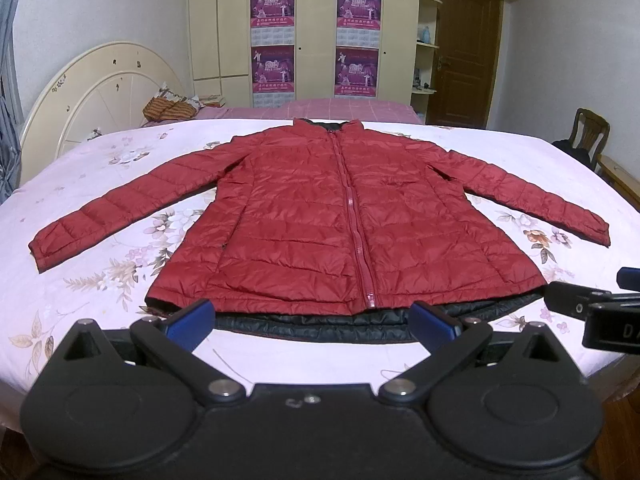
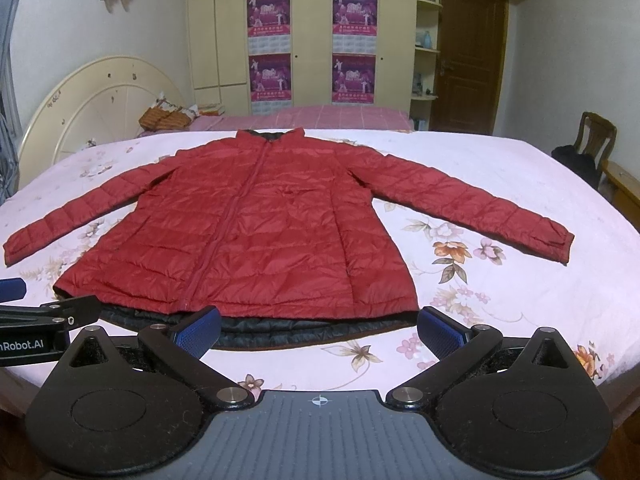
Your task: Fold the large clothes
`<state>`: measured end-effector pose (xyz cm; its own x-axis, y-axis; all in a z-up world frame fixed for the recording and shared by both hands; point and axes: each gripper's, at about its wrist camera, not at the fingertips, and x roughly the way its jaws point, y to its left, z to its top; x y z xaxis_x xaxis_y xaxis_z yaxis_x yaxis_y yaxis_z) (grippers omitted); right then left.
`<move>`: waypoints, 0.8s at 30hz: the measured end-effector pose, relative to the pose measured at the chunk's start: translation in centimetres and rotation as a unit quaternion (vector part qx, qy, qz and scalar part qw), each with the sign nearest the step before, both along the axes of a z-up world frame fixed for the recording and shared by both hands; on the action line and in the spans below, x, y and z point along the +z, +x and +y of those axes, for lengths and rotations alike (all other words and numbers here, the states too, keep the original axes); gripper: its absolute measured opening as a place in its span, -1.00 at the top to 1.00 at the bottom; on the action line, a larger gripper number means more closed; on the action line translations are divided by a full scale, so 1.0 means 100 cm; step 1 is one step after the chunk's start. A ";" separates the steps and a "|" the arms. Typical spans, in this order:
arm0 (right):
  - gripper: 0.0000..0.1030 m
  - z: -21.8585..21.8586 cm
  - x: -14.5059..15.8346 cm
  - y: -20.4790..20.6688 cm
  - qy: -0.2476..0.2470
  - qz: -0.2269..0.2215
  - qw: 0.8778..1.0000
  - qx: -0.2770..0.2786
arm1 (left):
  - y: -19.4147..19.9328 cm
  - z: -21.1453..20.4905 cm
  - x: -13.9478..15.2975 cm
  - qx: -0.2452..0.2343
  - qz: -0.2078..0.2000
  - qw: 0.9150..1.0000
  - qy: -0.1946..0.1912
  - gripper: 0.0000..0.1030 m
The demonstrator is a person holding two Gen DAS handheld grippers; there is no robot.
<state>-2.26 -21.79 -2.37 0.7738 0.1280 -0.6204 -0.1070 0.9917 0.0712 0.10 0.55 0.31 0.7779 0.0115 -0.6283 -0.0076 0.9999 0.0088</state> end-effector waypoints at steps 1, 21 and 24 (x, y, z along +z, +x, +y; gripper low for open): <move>-1.00 0.000 0.000 0.000 0.000 0.000 1.000 0.000 | 0.000 0.000 0.000 0.000 0.000 1.000 0.000 -1.00; -1.00 0.001 0.001 0.000 0.001 -0.001 1.000 0.000 | 0.001 0.001 0.001 0.003 -0.001 1.000 -0.002 -1.00; -1.00 0.001 0.001 0.000 0.001 -0.001 1.000 0.000 | -0.002 0.001 0.001 0.004 -0.001 1.000 -0.002 -1.00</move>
<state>-2.23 -21.65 -2.26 0.7748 0.1295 -0.6188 -0.1081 0.9915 0.0722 -0.08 0.65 0.41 0.7797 0.0143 -0.6261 -0.0152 0.9999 0.0038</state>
